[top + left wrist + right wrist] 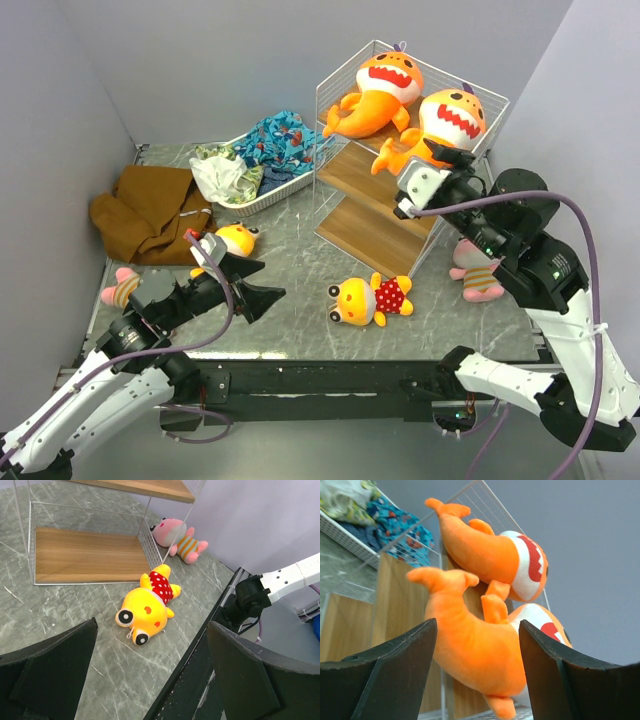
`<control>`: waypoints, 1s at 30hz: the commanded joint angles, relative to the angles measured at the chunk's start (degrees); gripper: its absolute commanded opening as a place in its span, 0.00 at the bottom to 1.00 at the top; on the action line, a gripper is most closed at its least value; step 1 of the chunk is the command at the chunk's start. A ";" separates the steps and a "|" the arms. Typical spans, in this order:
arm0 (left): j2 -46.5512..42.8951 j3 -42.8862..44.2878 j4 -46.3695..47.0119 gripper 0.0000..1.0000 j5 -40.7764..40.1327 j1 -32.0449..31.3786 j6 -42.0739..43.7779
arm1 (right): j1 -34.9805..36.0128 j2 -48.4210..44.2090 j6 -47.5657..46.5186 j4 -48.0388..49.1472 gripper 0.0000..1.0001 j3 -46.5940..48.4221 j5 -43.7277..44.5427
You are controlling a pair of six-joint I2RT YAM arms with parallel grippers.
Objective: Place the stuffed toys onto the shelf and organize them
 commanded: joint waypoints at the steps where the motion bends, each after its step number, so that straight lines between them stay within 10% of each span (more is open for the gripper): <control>1: -0.33 2.34 1.84 0.96 0.49 -0.10 -0.50 | -0.36 0.04 6.43 1.92 0.75 2.95 -4.88; 18: -0.42 2.42 1.75 0.96 0.22 -0.01 -0.41 | -0.36 2.59 3.37 -4.23 0.84 3.48 -3.05; 30: -0.51 2.51 1.66 0.96 0.31 -0.01 -0.41 | -1.24 6.11 -1.74 -3.36 0.65 5.67 5.39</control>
